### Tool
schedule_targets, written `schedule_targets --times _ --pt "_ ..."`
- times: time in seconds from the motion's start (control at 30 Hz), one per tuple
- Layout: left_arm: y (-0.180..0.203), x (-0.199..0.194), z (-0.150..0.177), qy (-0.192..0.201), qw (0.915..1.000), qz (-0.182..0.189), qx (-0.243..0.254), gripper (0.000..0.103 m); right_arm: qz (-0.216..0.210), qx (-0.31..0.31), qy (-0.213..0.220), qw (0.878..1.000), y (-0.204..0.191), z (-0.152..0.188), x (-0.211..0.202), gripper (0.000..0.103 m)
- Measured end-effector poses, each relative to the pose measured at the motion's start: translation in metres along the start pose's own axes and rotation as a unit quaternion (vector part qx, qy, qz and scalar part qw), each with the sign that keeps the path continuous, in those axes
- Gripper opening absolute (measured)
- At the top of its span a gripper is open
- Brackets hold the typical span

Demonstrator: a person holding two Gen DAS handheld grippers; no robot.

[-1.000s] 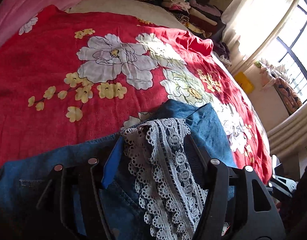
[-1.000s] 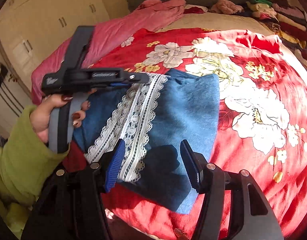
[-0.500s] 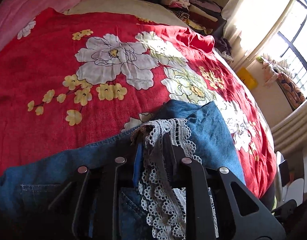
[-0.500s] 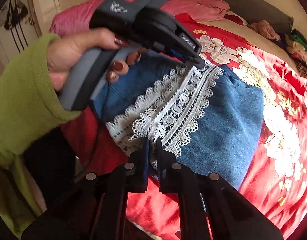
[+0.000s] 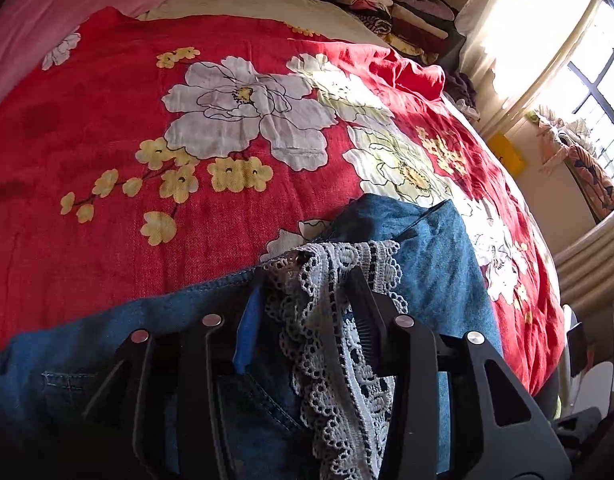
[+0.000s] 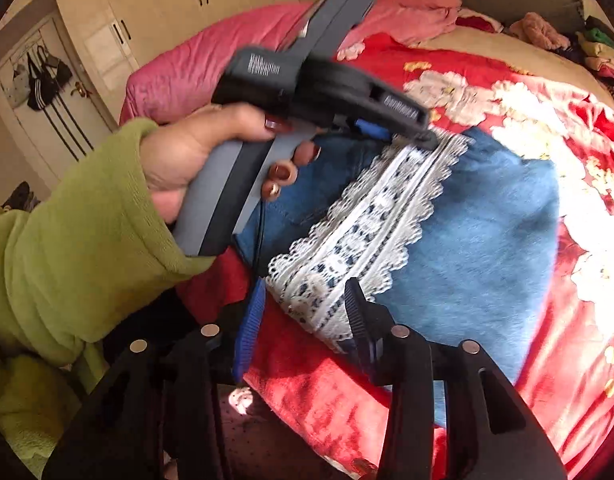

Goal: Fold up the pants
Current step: 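Carry the lace cuff end over onto the waistband with the right tool while the left tool holds the pants, then open both tools and release the folded pants onto the duvet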

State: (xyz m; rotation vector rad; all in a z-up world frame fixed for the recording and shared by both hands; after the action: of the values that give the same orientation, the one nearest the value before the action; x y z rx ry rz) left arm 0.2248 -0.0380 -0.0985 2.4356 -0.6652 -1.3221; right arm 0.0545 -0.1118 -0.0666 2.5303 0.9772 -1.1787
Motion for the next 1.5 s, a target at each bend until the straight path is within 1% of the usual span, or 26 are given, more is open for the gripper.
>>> schedule_targets --times 0.03,0.07,0.17,0.2,0.27,0.33,0.43,0.47,0.53,0.6,0.63,0.67,0.7,0.9,0.93,0.97,1.1,1.23,1.27,1.3,1.33,1.37,1.4,1.43,1.47,1.5 --pt "0.001 0.001 0.000 0.002 1.0000 0.000 0.002 0.017 0.016 0.014 0.006 1.000 0.012 -0.001 -0.005 0.046" --pt "0.003 0.001 0.001 0.003 1.0000 0.009 0.003 0.011 0.033 0.030 0.004 0.999 0.025 0.001 -0.007 0.047" --pt "0.005 -0.009 -0.001 0.017 0.9997 0.016 -0.003 0.010 0.081 0.059 -0.027 0.995 0.056 0.016 0.000 0.047" --pt "0.005 -0.015 -0.002 0.023 0.9996 0.016 -0.003 0.010 0.089 0.061 -0.041 0.993 0.062 0.024 0.003 0.047" --pt "0.004 -0.025 -0.003 0.031 0.9995 0.011 0.002 0.010 0.093 0.068 -0.065 0.991 0.067 0.039 0.011 0.047" --pt "0.001 -0.026 -0.003 0.031 0.9995 0.004 0.005 0.010 0.093 0.073 -0.075 0.990 0.067 0.047 0.017 0.048" --pt "-0.007 -0.009 0.002 0.013 0.9998 -0.014 0.007 0.015 0.094 0.064 -0.075 0.991 0.060 0.050 0.021 0.057" --pt "-0.009 -0.004 0.004 0.010 0.9997 -0.021 0.008 0.018 0.096 0.058 -0.076 0.991 0.057 0.051 0.021 0.059" --pt "-0.011 -0.005 0.005 0.014 0.9997 -0.021 0.003 0.020 0.097 0.053 -0.077 0.991 0.057 0.053 0.022 0.059" --pt "-0.011 -0.013 0.004 0.019 0.9996 -0.019 -0.003 0.033 0.090 0.059 -0.074 0.991 0.058 0.056 0.020 0.060" --pt "-0.010 -0.019 0.004 0.021 0.9996 -0.021 -0.003 0.037 0.082 0.063 -0.069 0.992 0.060 0.053 0.018 0.063" --pt "-0.010 -0.025 0.004 0.026 0.9994 -0.024 -0.001 0.044 0.076 0.066 -0.060 0.993 0.060 0.050 0.013 0.065" --pt "-0.008 -0.033 0.004 0.031 0.9991 -0.028 0.004 0.049 0.074 0.067 -0.050 0.994 0.060 0.047 0.008 0.065" --pt "0.010 -0.076 0.010 0.063 0.9963 -0.048 0.032 0.069 0.090 0.076 -0.006 0.993 0.070 0.027 -0.016 0.065" --pt "0.014 -0.082 0.014 0.066 0.9954 -0.056 0.041 0.072 0.093 0.079 0.000 0.992 0.072 0.025 -0.019 0.069" --pt "0.018 -0.087 0.019 0.068 0.9946 -0.061 0.050 0.077 0.097 0.083 0.005 0.992 0.075 0.025 -0.022 0.080" --pt "0.030 -0.097 0.043 0.062 0.9931 -0.073 0.067 0.079 0.104 0.097 0.017 0.990 0.084 0.025 -0.031 0.080" --pt "0.048 -0.095 0.076 0.045 0.9935 -0.065 0.083 0.079 0.105 0.105 0.021 0.989 0.087 0.027 -0.034 0.080" --pt "0.054 -0.094 0.083 0.040 0.9930 -0.062 0.092 0.078 0.103 0.104 0.022 0.989 0.086 0.027 -0.034 0.079" --pt "0.057 -0.093 0.089 0.036 0.9924 -0.064 0.099 0.067 0.103 0.102 0.022 0.989 0.085 0.027 -0.034 0.077" --pt "0.061 -0.091 0.095 0.030 0.9924 -0.061 0.102 0.059 0.103 0.098 0.022 0.990 0.083 0.027 -0.034 0.068" --pt "0.065 -0.090 0.100 0.026 0.9933 -0.051 0.101 0.046 0.101 0.094 0.019 0.990 0.081 0.028 -0.033 0.057" --pt "0.069 -0.087 0.104 0.020 0.9942 -0.041 0.098 0.036 0.099 0.091 0.016 0.991 0.079 0.028 -0.031 0.052" --pt "0.073 -0.085 0.108 0.014 0.9943 -0.035 0.100 0.029 0.097 0.089 0.012 0.991 0.077 0.029 -0.029 0.043" --pt "0.077 -0.082 0.112 0.009 0.9937 -0.032 0.107 0.017 0.092 0.087 0.007 0.992 0.074 0.030 -0.026 0.038" --pt "0.080 -0.077 0.116 0.001 0.9930 -0.031 0.114 0.015 0.089 0.083 0.004 0.993 0.071 0.031 -0.024 0.037"
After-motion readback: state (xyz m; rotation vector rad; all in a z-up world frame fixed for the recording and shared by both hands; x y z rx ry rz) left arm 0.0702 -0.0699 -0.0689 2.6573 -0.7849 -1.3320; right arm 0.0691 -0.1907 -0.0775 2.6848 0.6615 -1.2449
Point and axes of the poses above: each gripper's, at about its wrist camera, not at the fingertips, and x roughly the way its jaws point, y to its right, z to its underside, the point moved 8 cm from there along x, roughly the way its jaws point, and after that the axes turned 11 degrees about z, right-handed, at the moved point
